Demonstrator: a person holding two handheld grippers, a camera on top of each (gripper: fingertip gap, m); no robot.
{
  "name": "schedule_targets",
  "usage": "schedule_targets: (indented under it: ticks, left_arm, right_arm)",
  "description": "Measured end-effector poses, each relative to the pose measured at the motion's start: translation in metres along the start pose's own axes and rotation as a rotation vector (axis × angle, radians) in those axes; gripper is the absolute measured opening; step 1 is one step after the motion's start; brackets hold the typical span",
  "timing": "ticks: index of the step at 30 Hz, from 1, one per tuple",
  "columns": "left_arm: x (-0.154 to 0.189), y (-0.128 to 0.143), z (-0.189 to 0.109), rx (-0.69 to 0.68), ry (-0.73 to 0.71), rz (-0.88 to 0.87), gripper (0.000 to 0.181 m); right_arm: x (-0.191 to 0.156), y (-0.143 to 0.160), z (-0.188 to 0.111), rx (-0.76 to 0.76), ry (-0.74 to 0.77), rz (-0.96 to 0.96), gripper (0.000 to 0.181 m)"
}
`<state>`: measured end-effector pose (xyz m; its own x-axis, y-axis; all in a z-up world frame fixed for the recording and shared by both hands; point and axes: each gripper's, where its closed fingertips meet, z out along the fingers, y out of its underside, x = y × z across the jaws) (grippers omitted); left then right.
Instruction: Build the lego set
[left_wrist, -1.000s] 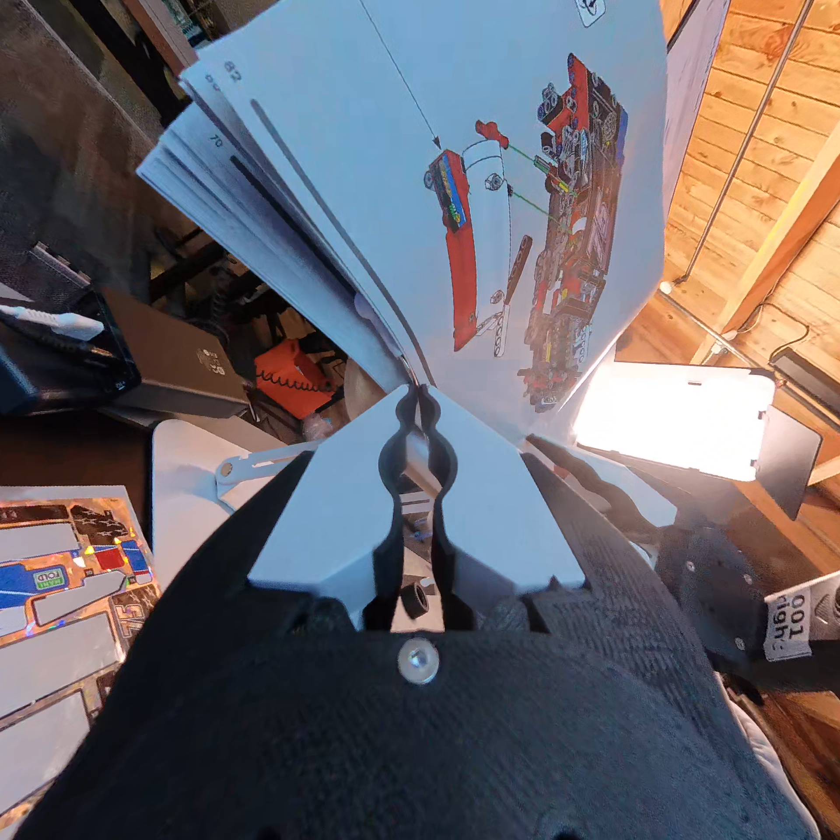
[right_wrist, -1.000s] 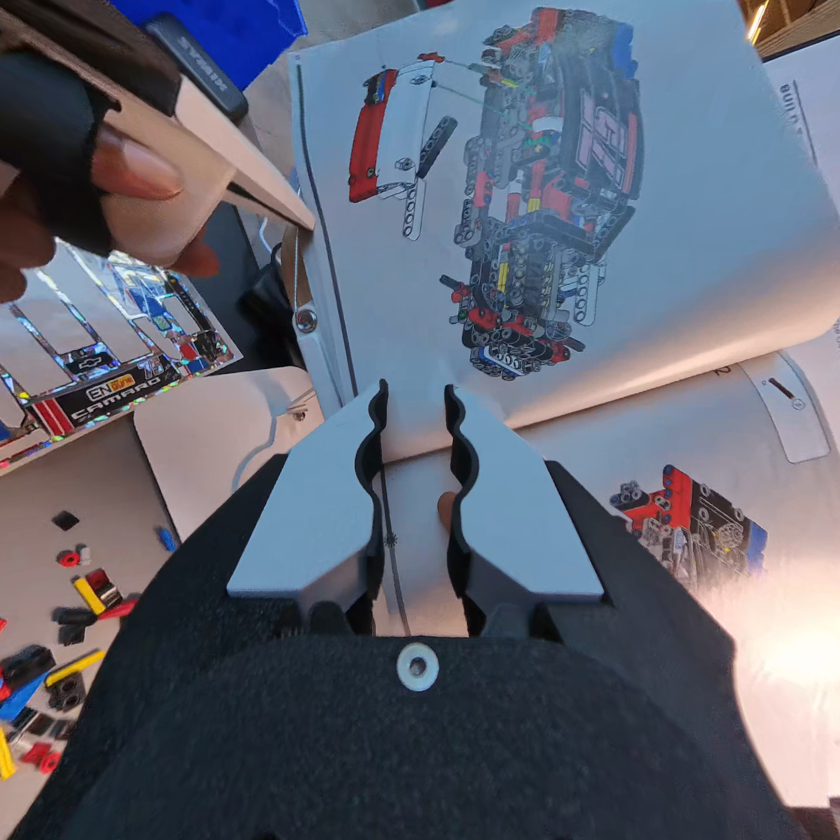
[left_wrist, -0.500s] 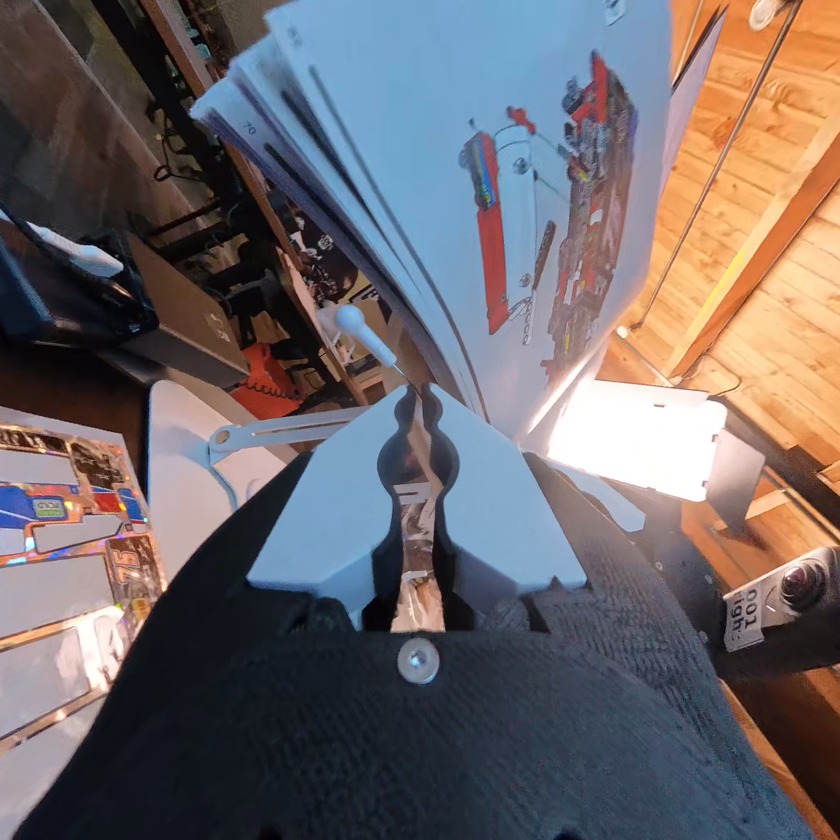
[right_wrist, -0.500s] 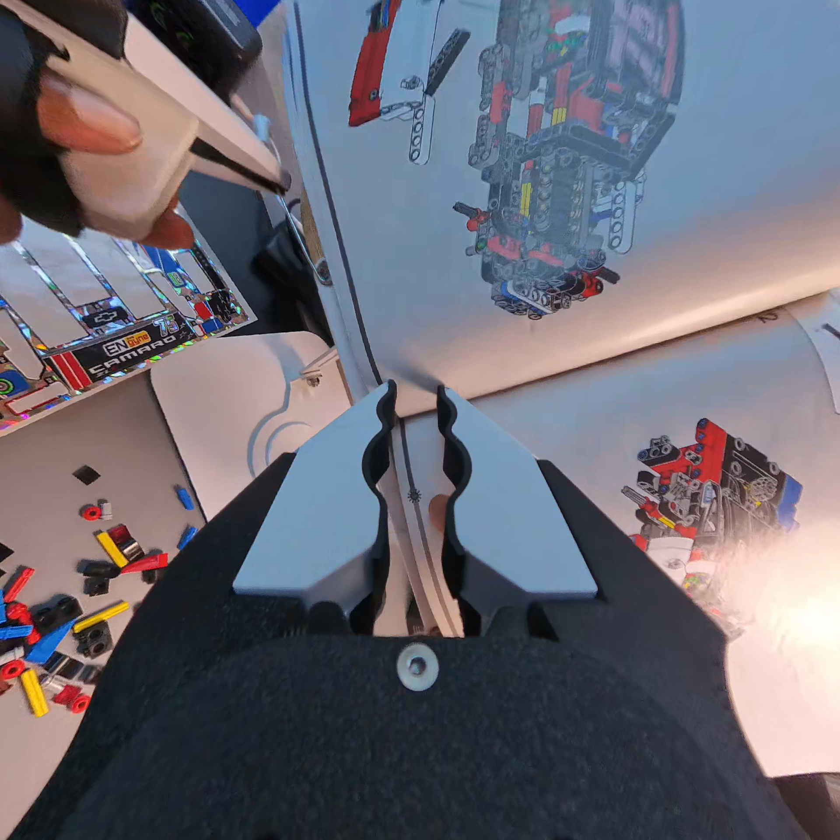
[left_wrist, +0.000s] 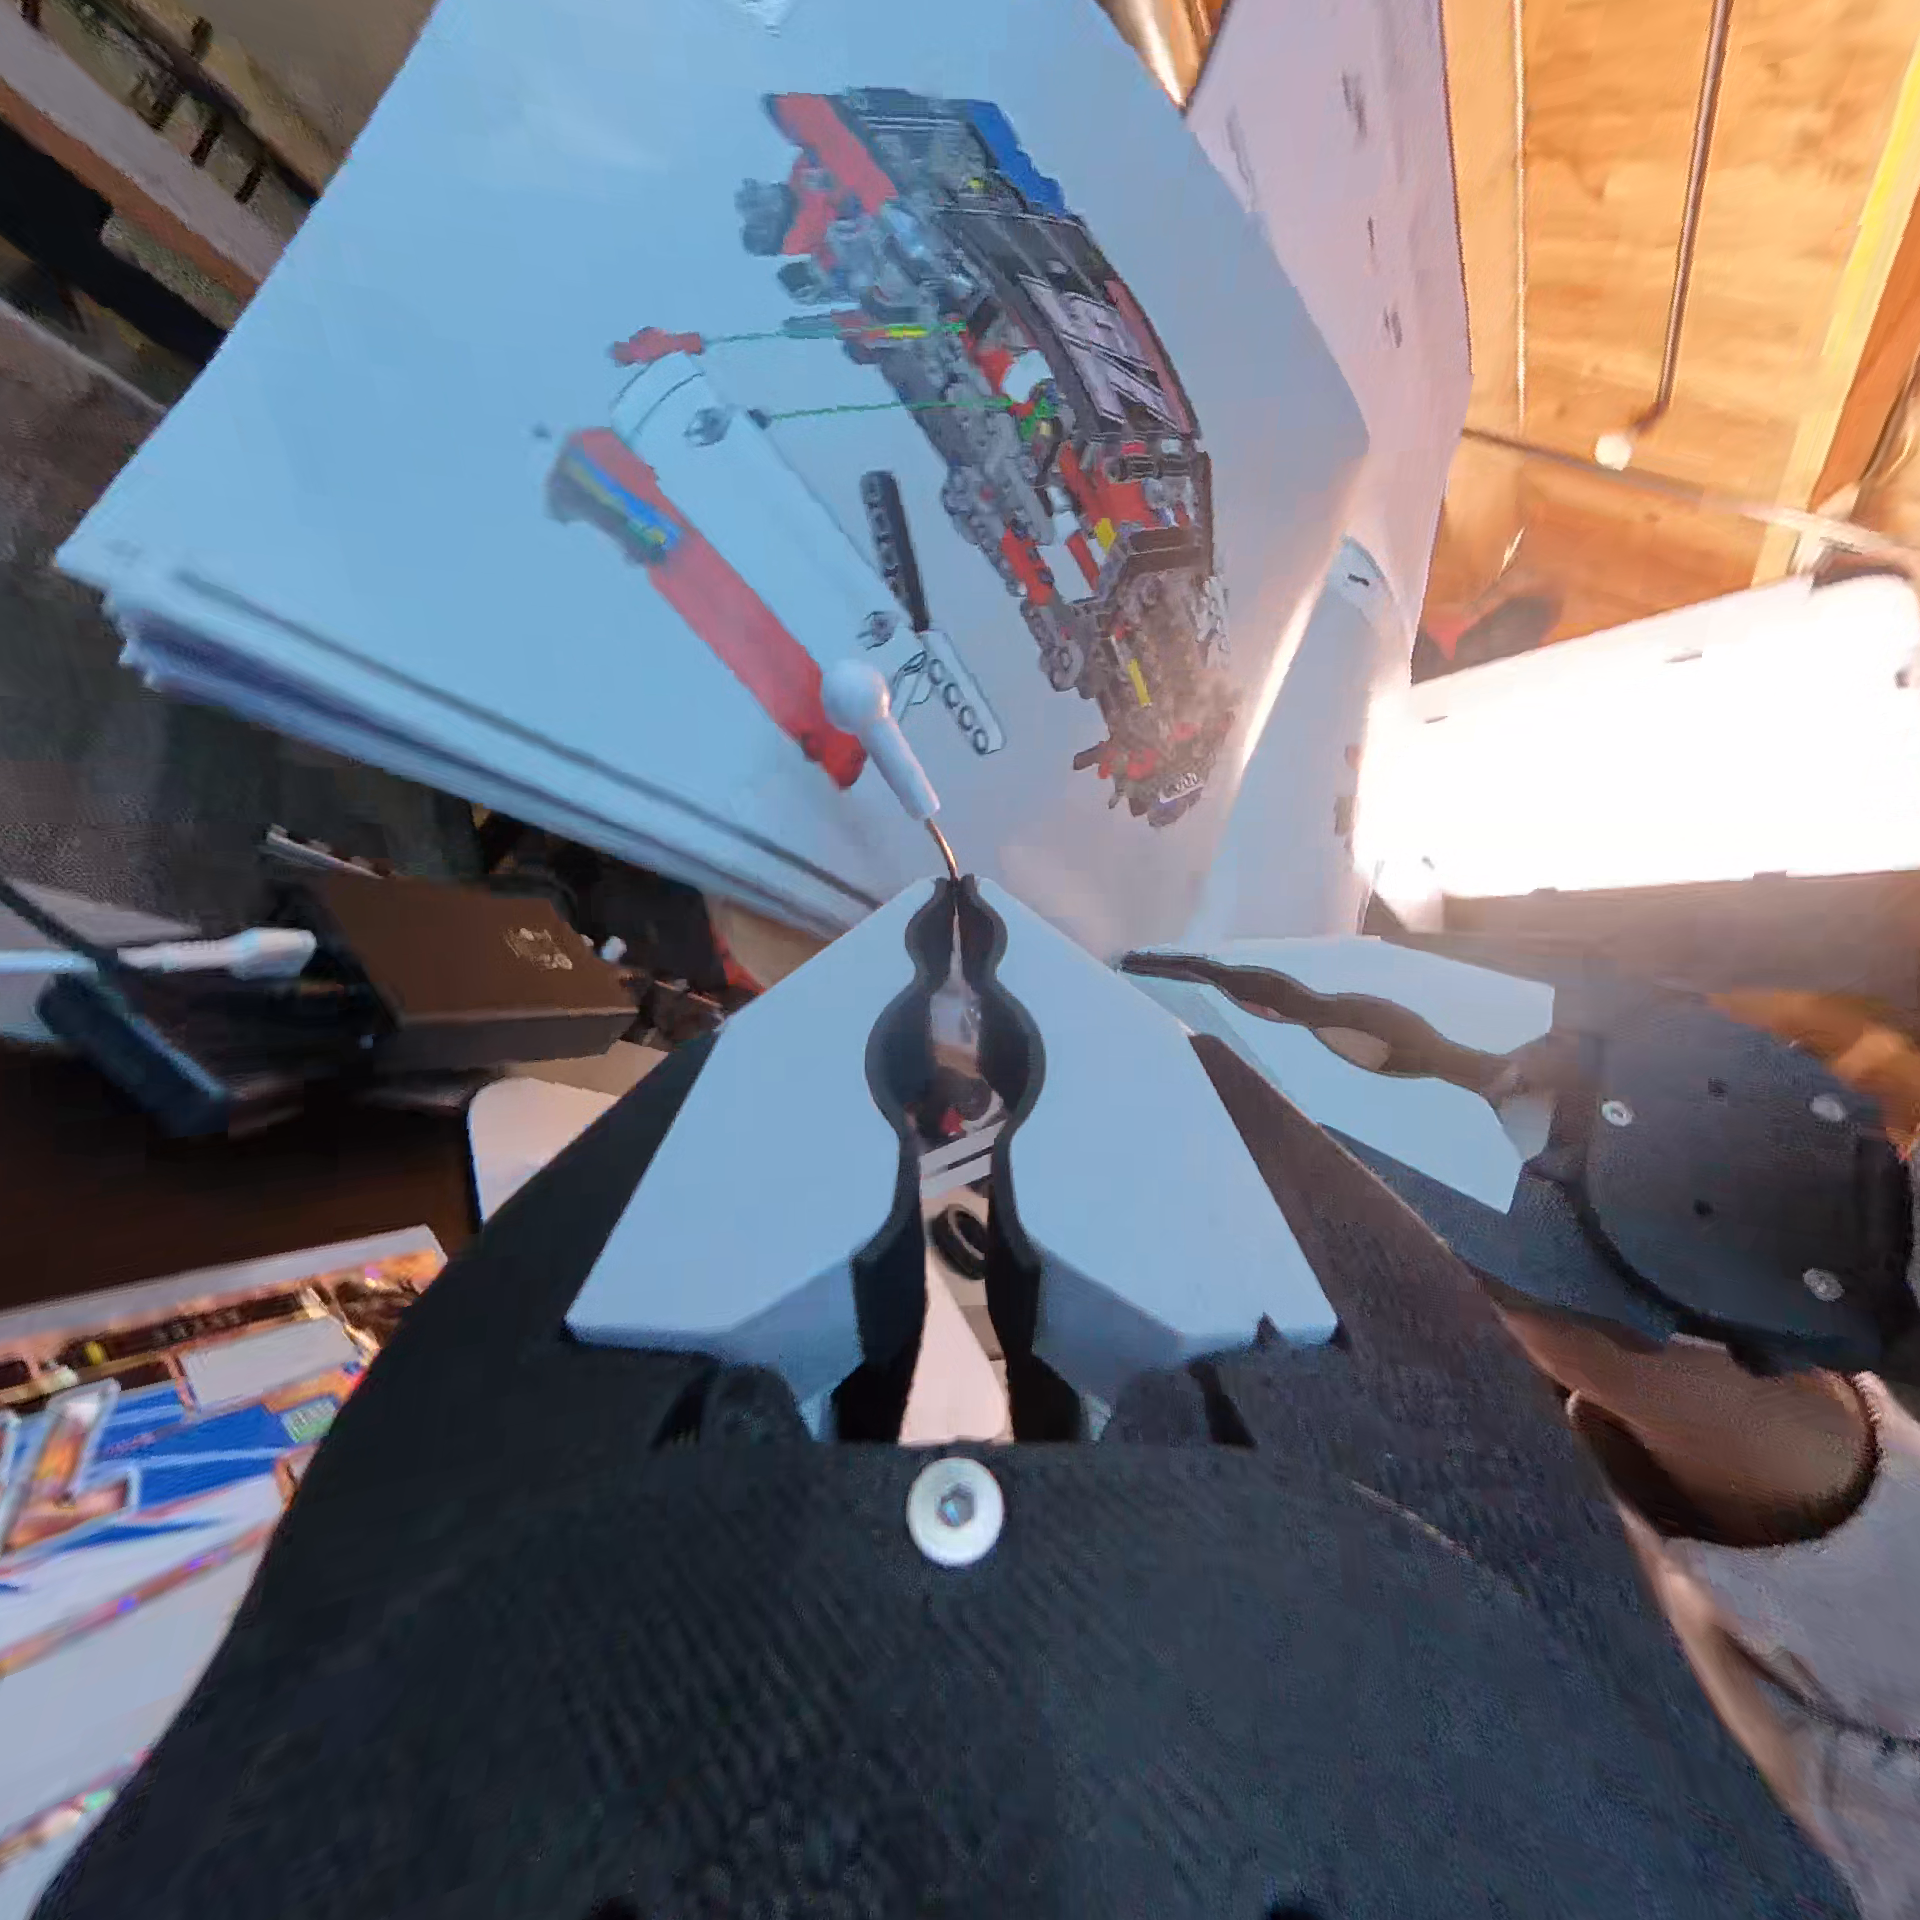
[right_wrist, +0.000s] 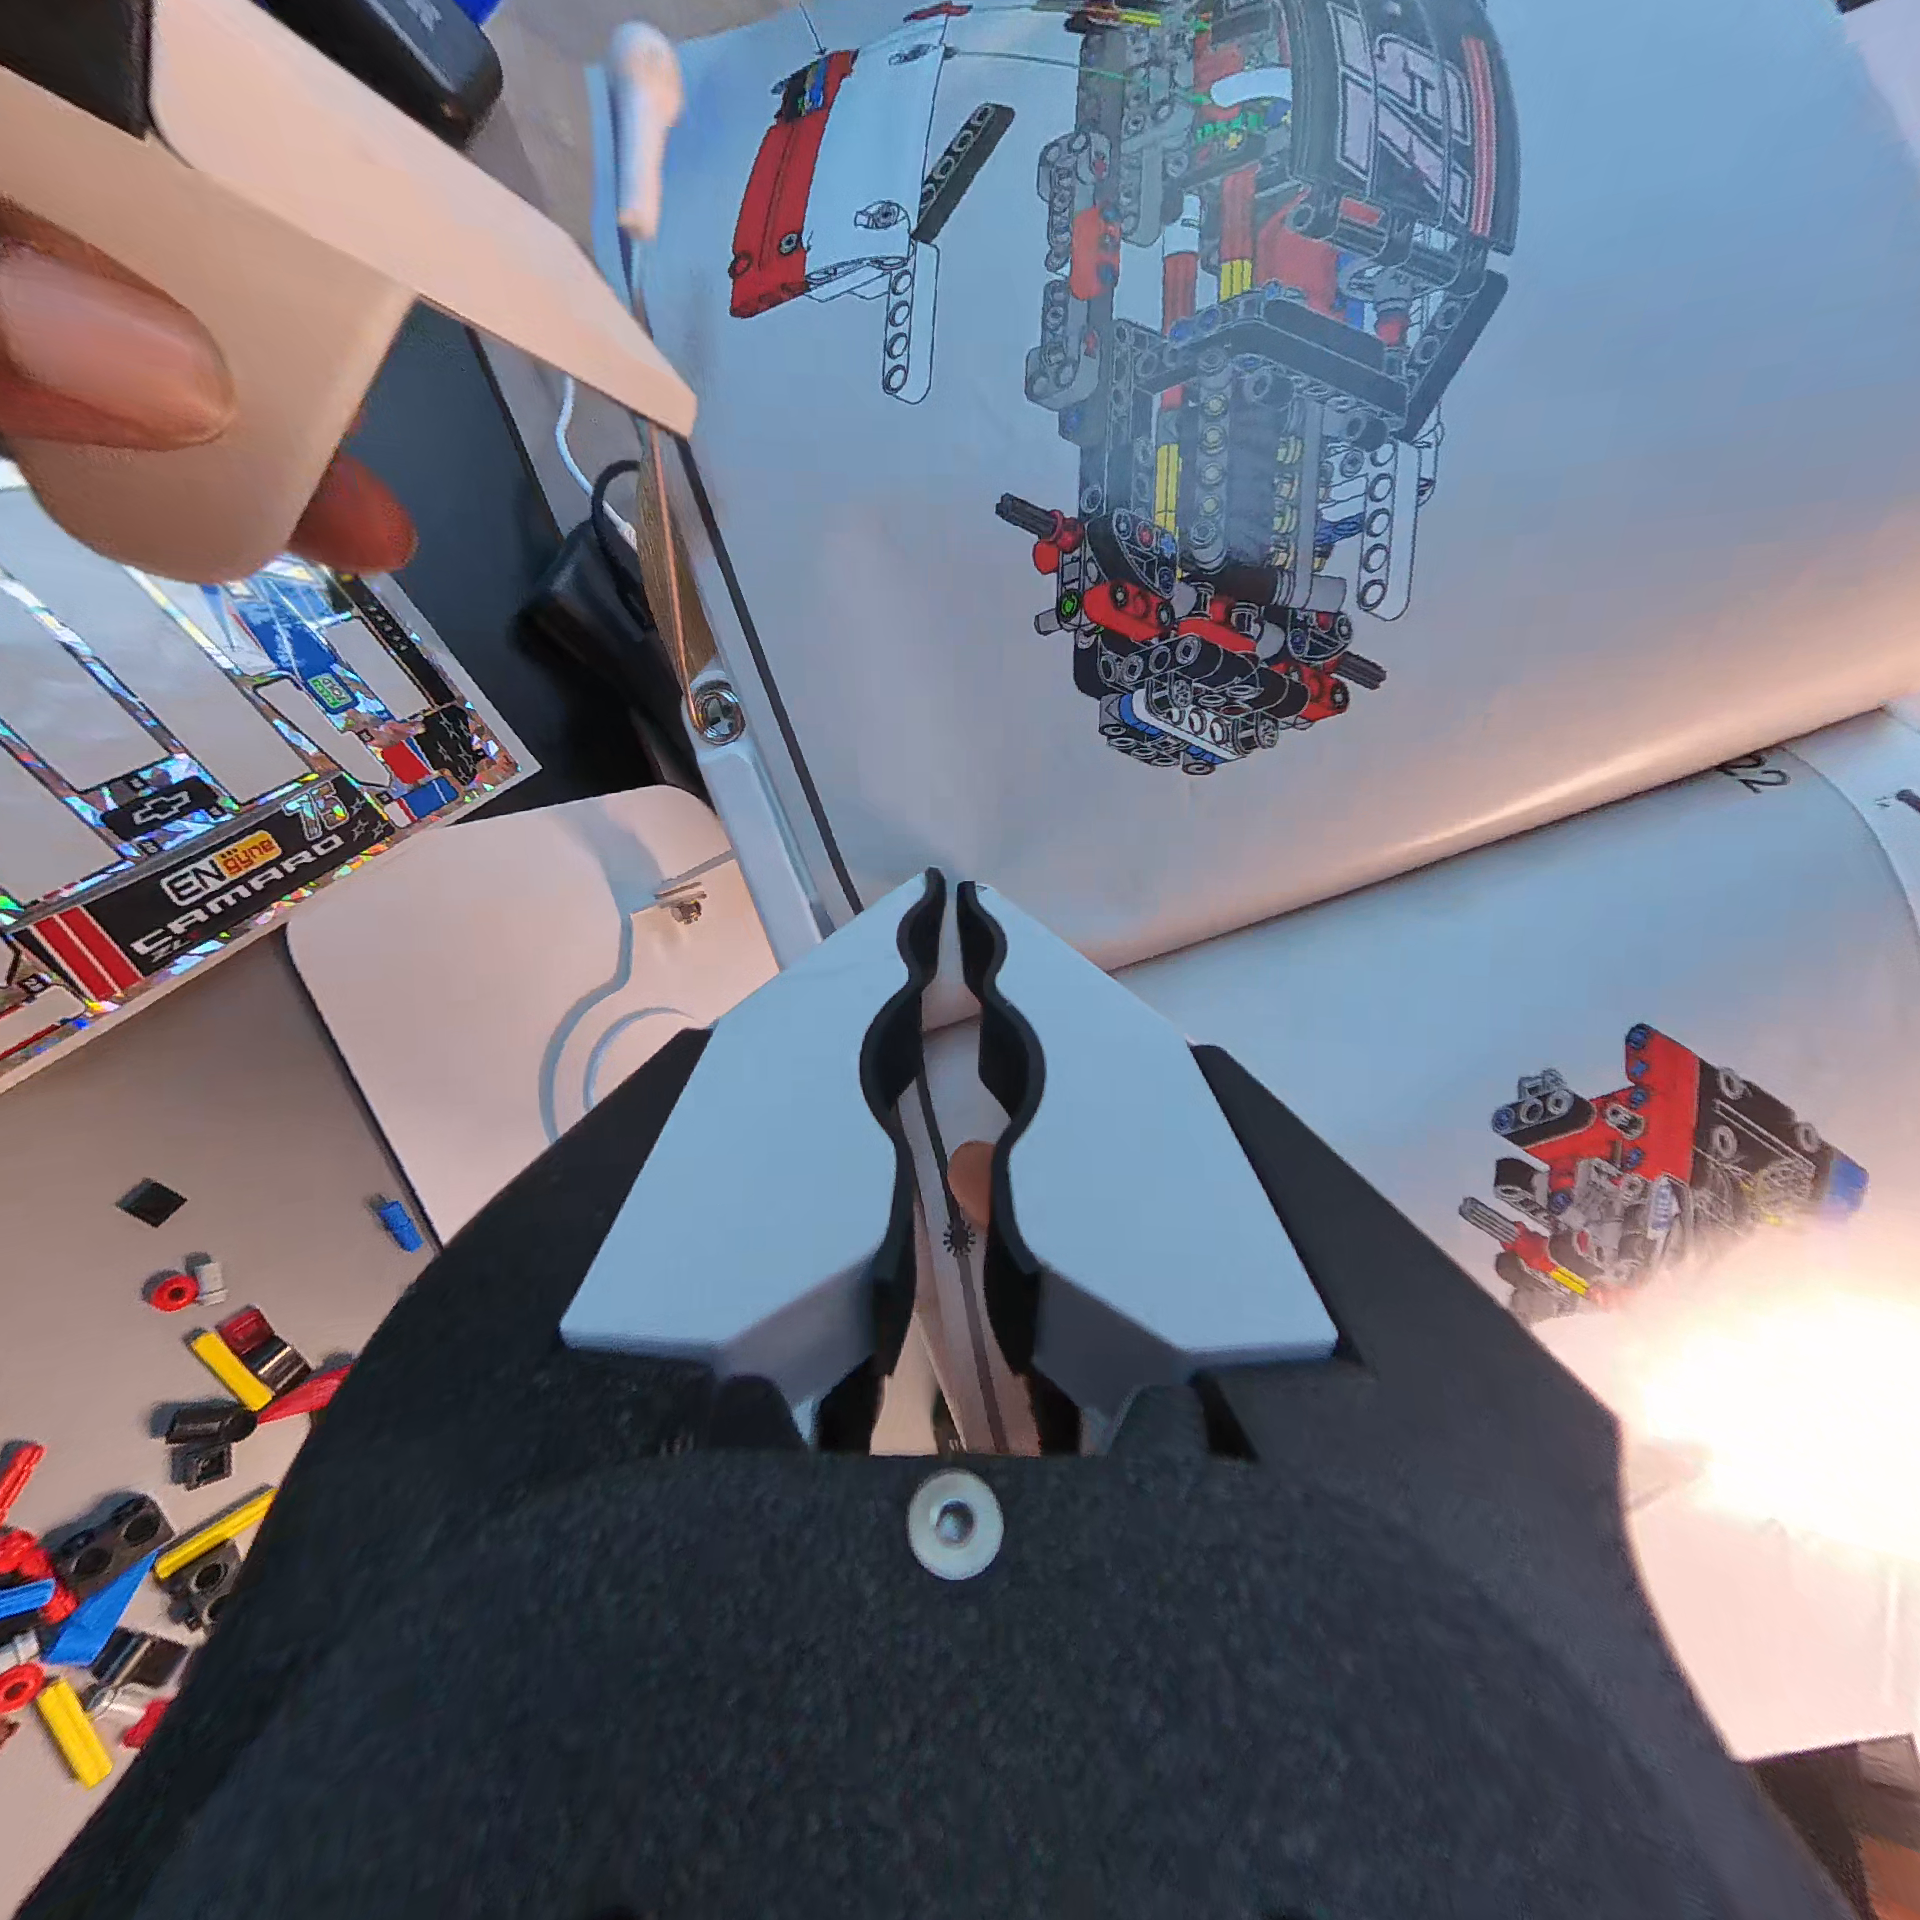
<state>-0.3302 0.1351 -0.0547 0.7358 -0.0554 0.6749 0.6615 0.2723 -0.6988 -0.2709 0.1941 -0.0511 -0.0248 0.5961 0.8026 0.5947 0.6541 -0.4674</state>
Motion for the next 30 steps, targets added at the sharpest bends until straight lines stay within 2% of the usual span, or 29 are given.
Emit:
schedule_targets:
  ticks: [1,4,7,9,13,16,18,20,23,26,30]
  left_arm:
    - [0.006,-0.002,0.005,-0.030,0.006,0.087,0.000]
    - [0.025,0.001,0.027,-0.181,0.042,0.335,0.000]
    - [0.044,0.030,0.046,-0.402,0.098,0.758,0.000]
    - [0.047,0.043,0.050,-0.490,0.127,0.947,0.000]
    - [0.048,0.052,0.045,-0.585,0.196,1.105,0.000]
    - [0.047,0.056,0.046,-0.635,0.188,1.143,0.000]
    - [0.047,0.055,0.045,-0.635,0.168,1.135,0.000]
    - [0.056,0.052,0.042,-0.580,0.161,1.120,0.009]
    - [0.083,0.048,0.037,-0.483,0.189,1.144,0.009]
    - [0.094,0.073,0.041,-0.558,0.198,1.221,0.003]
    - [0.083,0.100,0.067,-0.666,0.086,1.347,0.000]
  right_arm:
    - [0.000,0.000,0.000,0.006,-0.011,0.015,0.000]
    - [-0.001,-0.001,0.000,0.026,-0.044,0.071,0.000]
    - [-0.001,-0.001,0.000,0.058,-0.055,0.109,0.000]
    - [0.000,0.001,0.000,0.087,-0.056,0.141,0.003]
    - [-0.002,0.001,-0.004,0.146,-0.077,0.175,0.003]
    - [-0.005,0.001,-0.008,0.189,-0.090,0.186,0.008]
    - [-0.008,0.004,-0.016,0.205,-0.126,0.237,0.019]
    - [-0.003,0.010,-0.033,0.260,-0.130,0.326,0.020]
    - [0.009,0.040,-0.059,0.293,-0.074,0.427,0.020]
    - [0.016,0.086,-0.077,0.271,-0.002,0.502,0.019]
    - [0.010,0.140,-0.083,0.205,0.028,0.579,0.023]
